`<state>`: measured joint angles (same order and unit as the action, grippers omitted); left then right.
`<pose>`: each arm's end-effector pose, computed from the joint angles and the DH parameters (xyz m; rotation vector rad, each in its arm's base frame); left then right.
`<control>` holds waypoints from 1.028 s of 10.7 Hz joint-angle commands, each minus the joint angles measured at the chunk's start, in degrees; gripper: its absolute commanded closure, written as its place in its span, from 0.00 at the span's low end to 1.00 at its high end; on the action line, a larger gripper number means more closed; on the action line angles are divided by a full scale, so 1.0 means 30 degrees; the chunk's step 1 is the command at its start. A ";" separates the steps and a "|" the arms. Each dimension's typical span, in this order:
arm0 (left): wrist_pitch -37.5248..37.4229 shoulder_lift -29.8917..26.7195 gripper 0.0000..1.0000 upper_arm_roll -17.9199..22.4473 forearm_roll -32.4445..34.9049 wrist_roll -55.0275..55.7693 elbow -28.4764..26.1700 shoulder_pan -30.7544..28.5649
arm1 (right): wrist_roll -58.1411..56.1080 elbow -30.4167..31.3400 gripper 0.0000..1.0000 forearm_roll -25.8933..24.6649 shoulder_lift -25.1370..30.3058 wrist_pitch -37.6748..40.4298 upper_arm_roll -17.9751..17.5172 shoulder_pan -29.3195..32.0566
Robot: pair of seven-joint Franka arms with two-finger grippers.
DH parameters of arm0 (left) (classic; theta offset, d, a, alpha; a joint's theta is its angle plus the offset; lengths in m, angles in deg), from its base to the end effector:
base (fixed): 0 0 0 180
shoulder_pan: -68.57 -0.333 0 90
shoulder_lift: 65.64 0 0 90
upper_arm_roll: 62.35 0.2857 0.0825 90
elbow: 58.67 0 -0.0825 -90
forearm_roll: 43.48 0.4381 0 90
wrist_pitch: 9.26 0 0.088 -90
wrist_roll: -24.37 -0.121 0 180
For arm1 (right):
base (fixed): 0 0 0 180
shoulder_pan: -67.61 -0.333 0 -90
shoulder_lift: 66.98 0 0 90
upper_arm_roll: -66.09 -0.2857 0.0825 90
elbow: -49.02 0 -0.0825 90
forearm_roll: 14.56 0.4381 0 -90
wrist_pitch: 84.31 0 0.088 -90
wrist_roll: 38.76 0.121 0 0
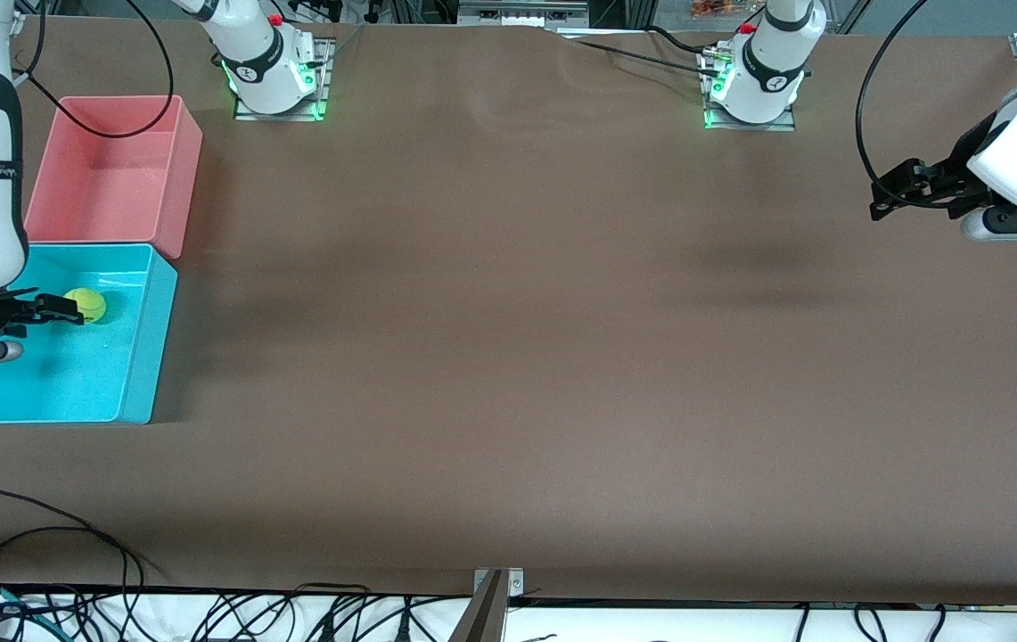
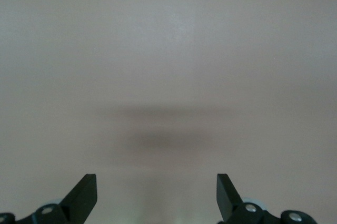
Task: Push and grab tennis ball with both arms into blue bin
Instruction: 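Lower the ball into the blue bin and open the right gripper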
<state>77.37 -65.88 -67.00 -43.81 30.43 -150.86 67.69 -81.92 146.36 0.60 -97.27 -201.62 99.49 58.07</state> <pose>0.5970 -0.0401 0.5579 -3.1350 -0.0626 0.1459 0.6432 -0.2409 0.2524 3.1121 0.3996 -0.1559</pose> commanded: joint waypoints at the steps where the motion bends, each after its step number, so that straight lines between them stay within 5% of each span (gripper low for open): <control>1: -0.0487 0.0256 0.00 0.0054 0.0168 0.0119 0.0642 0.0119 | 0.1375 -0.3608 0.00 0.0278 0.0076 0.3879 -0.0058 -0.0657; 5: -0.0487 0.0285 0.00 0.0054 0.0168 0.0119 0.0613 -0.0026 | 0.3428 -0.6690 0.00 0.0249 0.0135 0.7544 0.0000 -0.1711; 8: -0.0487 0.0256 0.00 0.0054 0.0168 0.0148 0.0612 0.0117 | 0.4487 -0.7019 0.00 -0.0044 0.1534 0.8458 -0.0116 -0.2358; 11: -0.0633 0.0226 0.00 -0.0356 0.0168 0.0178 0.0613 0.0148 | 0.7169 -0.6609 0.00 -0.1356 0.4053 0.9423 -0.2624 -0.1369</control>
<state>77.23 -65.83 -67.50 -43.81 30.43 -150.74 67.75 -67.17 125.32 0.04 -91.51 -176.73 97.86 51.00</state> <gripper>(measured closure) 0.000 0.000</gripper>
